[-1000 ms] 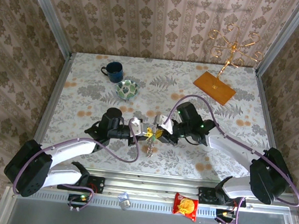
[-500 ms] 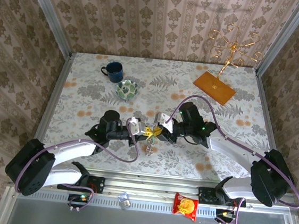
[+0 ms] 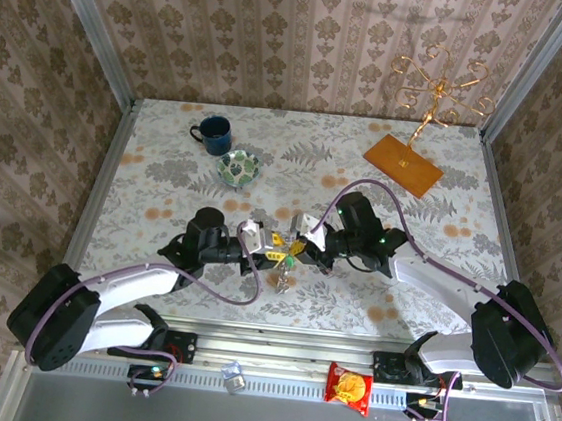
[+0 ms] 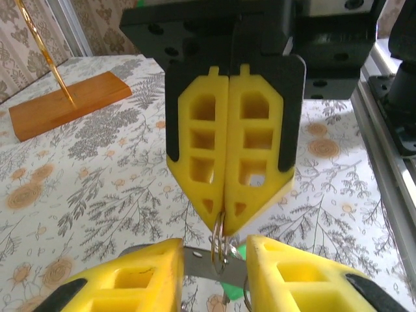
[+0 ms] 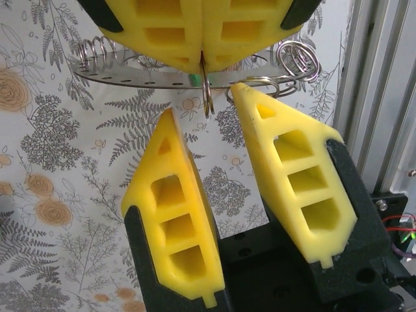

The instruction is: Put the keys on the keyring

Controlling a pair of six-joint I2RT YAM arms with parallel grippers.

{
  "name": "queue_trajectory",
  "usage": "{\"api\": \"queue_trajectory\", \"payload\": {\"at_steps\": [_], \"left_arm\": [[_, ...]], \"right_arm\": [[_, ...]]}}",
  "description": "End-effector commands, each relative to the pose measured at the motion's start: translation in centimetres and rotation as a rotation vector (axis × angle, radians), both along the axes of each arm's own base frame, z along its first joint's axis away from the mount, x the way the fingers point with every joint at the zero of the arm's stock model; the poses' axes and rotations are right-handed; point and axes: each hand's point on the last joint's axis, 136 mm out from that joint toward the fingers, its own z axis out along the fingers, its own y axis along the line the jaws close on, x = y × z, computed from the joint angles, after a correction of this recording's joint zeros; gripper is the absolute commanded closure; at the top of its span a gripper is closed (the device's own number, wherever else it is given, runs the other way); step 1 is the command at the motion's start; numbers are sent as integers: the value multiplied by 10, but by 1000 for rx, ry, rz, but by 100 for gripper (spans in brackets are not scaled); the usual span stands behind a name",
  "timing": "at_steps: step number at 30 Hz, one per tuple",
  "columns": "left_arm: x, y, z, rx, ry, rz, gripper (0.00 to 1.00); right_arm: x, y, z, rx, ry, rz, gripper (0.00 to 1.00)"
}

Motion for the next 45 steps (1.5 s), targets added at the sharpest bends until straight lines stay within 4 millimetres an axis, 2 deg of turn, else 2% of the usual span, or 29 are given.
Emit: {"api": "queue_trajectory", "payload": {"at_steps": [1, 9, 21, 23, 27, 29, 32, 34, 37, 45], "left_arm": [[1, 2, 6, 43, -35, -3, 69], [-1, 3, 7, 88, -45, -27, 72], [0, -3, 8, 92, -33, -58, 78], [-1, -3, 7, 98, -29, -67, 82], [-1, -4, 7, 99, -28, -73, 98], [-2, -3, 8, 97, -28, -76, 100], [-5, -3, 9, 86, -22, -79, 100], [-6, -2, 10, 69, -20, -75, 100], [-7, -2, 13, 35, -18, -66, 100], [-7, -2, 11, -1, -16, -53, 100]], "right_arm": [[-1, 0, 4, -71, -42, 38, 100], [-5, -1, 4, -156, -74, 74, 100], [-10, 10, 15, -151, -101, 107, 100], [-9, 12, 17, -147, -109, 109, 100], [-11, 13, 18, -147, -108, 114, 100], [-10, 12, 16, -151, -99, 100, 100], [-4, 7, 19, -103, -73, 40, 80], [-2, 2, 21, -65, -48, 7, 74], [-3, -3, 17, -41, -8, -13, 72], [-5, -2, 7, -23, 34, -22, 71]]}}
